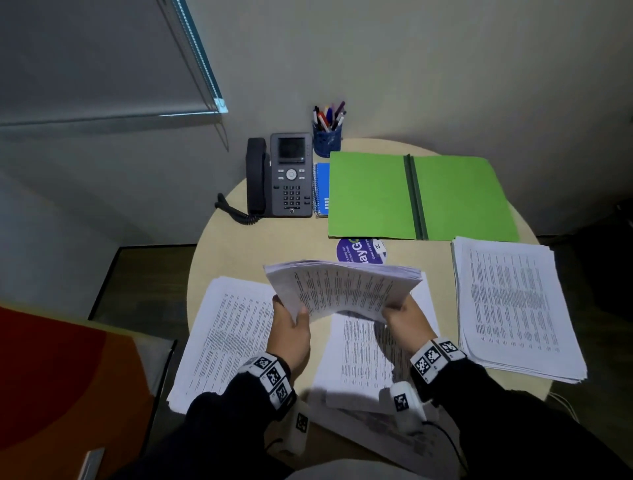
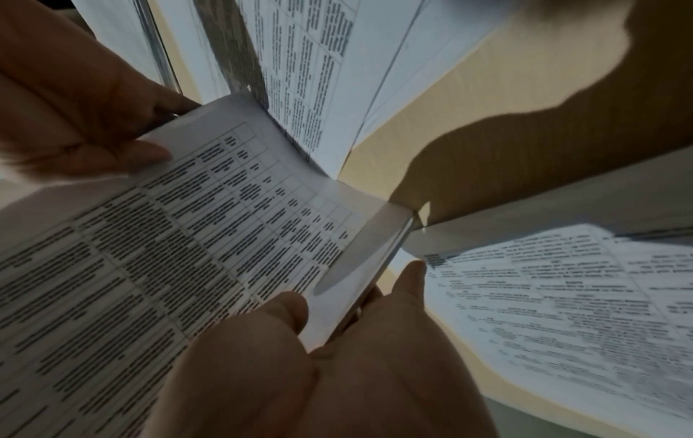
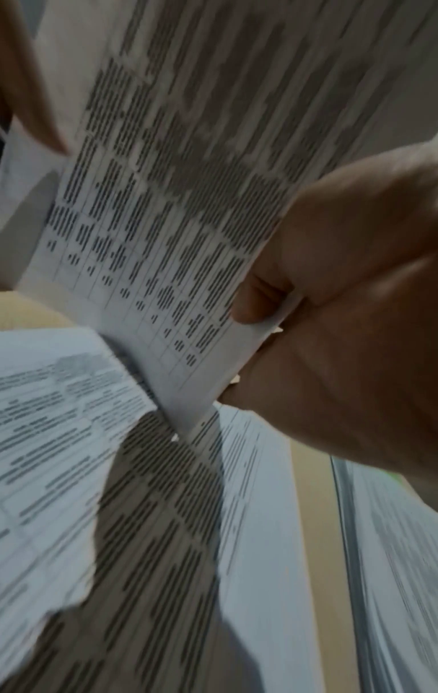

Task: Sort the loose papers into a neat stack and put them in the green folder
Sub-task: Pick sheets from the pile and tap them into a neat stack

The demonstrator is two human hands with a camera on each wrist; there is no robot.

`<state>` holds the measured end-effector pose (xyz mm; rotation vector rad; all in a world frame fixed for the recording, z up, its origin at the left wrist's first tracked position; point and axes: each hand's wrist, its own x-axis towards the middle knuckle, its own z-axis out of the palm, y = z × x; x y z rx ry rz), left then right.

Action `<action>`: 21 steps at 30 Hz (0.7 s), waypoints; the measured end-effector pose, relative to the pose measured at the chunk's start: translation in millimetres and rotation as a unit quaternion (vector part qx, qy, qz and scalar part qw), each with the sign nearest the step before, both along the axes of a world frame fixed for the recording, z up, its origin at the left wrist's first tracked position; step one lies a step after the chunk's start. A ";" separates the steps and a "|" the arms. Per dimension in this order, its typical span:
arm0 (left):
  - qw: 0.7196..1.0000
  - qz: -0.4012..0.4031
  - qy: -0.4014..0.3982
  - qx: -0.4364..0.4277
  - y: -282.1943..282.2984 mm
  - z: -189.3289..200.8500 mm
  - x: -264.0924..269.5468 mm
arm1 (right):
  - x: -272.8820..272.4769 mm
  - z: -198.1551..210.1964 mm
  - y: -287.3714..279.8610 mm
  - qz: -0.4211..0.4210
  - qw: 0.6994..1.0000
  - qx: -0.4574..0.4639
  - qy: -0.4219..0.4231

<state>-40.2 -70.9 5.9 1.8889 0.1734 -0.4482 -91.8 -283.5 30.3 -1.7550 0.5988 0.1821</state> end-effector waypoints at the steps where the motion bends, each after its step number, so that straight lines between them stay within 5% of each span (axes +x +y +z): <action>1: 1.000 0.007 0.004 0.004 -1.7 -3.2 -0.2 | -0.2 -2.6 1.0 -0.011 1.000 0.003 0.008; 9: 0.997 0.033 0.041 0.051 -12.2 -10.4 -5.2 | -0.4 -16.3 12.8 -0.112 0.993 0.038 0.028; 21: 0.999 0.016 -0.004 0.039 -9.1 -4.1 -6.9 | 1.5 -20.2 3.1 -0.042 0.999 -0.011 0.027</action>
